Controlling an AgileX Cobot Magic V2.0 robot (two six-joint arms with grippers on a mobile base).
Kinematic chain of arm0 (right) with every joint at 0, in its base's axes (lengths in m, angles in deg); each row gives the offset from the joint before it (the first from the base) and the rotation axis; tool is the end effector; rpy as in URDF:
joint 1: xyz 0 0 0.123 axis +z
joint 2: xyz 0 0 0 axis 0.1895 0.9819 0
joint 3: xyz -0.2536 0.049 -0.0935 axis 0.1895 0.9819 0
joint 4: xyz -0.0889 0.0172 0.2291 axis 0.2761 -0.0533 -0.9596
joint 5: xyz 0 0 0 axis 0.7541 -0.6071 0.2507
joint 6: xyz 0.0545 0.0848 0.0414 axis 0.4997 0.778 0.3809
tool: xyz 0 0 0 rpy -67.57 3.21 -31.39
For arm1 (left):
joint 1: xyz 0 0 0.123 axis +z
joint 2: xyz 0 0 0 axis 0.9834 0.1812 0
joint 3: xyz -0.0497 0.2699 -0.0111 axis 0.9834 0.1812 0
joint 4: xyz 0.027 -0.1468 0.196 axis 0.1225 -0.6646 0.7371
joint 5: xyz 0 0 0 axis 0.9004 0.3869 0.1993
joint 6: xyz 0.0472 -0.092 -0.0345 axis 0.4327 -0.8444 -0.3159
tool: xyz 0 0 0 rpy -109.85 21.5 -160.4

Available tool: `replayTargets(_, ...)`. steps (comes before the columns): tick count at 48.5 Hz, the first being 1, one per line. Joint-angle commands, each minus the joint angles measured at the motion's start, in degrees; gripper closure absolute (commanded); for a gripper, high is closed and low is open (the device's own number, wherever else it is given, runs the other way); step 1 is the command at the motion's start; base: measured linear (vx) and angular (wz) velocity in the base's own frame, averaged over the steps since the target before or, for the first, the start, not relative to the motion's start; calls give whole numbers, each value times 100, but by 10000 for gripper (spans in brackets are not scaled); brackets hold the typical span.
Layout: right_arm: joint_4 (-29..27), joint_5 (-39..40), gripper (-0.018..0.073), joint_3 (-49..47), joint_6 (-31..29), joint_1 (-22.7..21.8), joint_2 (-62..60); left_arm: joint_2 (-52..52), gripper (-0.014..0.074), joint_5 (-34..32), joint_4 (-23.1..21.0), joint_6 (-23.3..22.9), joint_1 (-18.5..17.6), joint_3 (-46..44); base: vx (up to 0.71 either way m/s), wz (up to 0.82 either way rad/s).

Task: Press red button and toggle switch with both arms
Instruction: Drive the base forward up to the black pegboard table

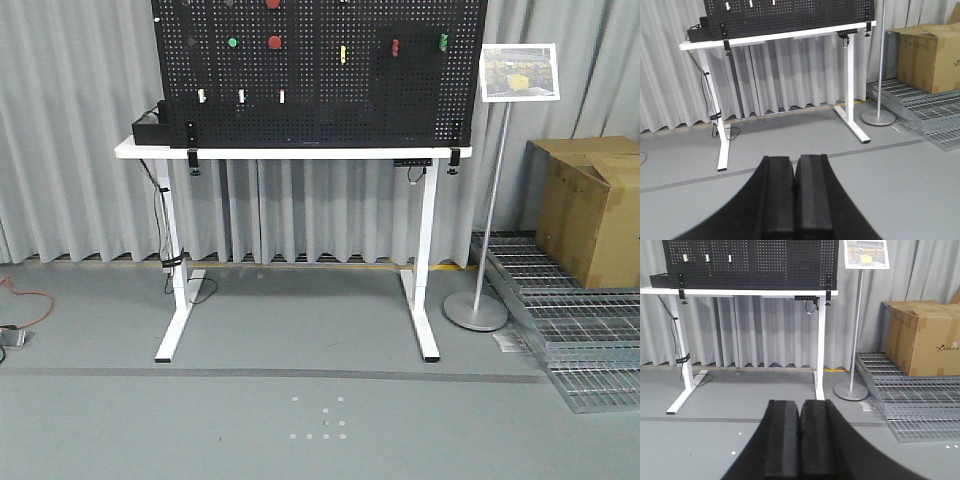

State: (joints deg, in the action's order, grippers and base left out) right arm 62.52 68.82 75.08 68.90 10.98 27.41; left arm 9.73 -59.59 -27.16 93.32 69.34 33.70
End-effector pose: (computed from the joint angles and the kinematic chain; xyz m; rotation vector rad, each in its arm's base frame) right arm 0.0798 0.0003 0.1943 -0.0206 1.6009 -0.0171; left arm 0.0778 -0.0167 0.1908 0.2212 1.6233 -0.1029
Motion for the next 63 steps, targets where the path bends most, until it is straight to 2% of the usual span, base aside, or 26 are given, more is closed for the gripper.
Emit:
replayTargets(1, 8, 472, 562, 65, -4, -25, -98, -94, 595, -476, -14, -51, -9, 191, 12, -2)
replayTargets(24, 8, 472, 562, 65, -4, -25, -98, -94, 595, -476, -14, -51, -9, 191, 30, -7)
replayTargets(63, 8, 472, 562, 65, -4, -25, -98, -94, 595, -476, -14, -51, -9, 191, 45, 4)
